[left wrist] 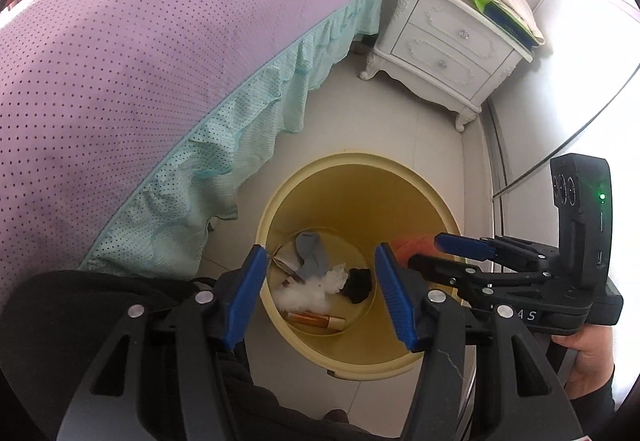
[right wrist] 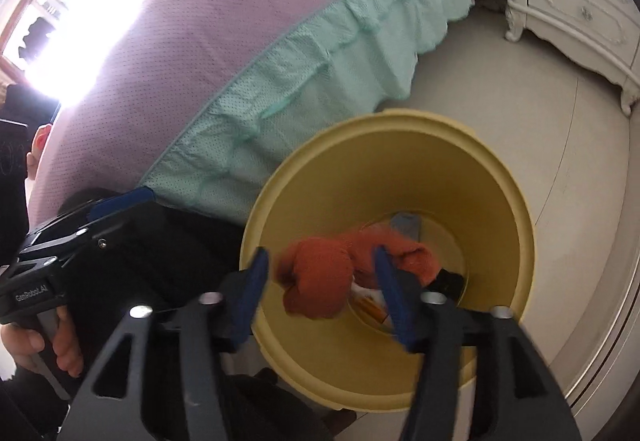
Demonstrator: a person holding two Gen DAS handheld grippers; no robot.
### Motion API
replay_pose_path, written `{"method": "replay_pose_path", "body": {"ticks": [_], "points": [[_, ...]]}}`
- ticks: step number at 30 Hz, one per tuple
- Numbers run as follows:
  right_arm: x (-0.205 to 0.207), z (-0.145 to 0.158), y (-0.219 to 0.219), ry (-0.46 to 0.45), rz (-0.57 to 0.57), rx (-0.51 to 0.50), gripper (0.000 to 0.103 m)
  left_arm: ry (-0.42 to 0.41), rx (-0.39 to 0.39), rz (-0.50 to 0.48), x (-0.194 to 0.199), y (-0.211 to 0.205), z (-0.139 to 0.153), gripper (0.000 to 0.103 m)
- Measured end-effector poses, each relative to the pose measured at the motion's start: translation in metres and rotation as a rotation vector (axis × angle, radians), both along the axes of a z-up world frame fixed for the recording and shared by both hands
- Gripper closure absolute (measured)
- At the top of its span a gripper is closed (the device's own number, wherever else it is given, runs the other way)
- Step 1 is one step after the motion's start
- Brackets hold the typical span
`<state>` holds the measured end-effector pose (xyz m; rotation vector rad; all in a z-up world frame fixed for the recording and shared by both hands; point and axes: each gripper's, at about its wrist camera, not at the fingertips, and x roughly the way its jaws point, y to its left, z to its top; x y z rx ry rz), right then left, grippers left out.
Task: Collect trash
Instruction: 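Open both tools to drop the fluffy toy and sock into the bin, then swing both tools back toward the remaining items on the bed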
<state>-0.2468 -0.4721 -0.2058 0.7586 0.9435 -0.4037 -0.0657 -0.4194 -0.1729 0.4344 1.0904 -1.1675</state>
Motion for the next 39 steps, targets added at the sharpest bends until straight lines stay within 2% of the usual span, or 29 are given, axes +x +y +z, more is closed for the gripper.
{"method": "replay_pose_path", "body": {"ticks": [22,25,26,28,31,35,39], "points": [[0.0,0.02,0.006,-0.016,0.01,-0.046,0.046,0.009,-0.021,0.001,0.0,0.004,0.003,0.047],[-0.008,0.027,0.001,-0.052,-0.042,-0.05,0.027,0.011,-0.047,0.007,0.001,0.007,0.005,0.046],[-0.01,0.031,-0.002,-0.038,-0.084,-0.062,0.017,0.002,-0.063,0.009,0.0,0.009,0.008,0.042],[-0.012,0.04,-0.007,-0.036,-0.14,-0.091,0.015,-0.019,-0.104,0.023,-0.001,0.015,0.015,0.033],[-0.014,0.063,-0.007,-0.092,-0.213,-0.18,0.009,-0.044,-0.157,0.055,0.0,0.028,0.031,0.025],[-0.007,0.103,0.012,-0.291,-0.206,-0.3,0.008,-0.126,-0.219,0.158,0.007,0.055,0.064,0.004],[0.024,0.146,0.048,-0.388,-0.1,-0.489,0.008,-0.205,-0.287,0.266,0.018,0.094,0.103,0.004]]}}
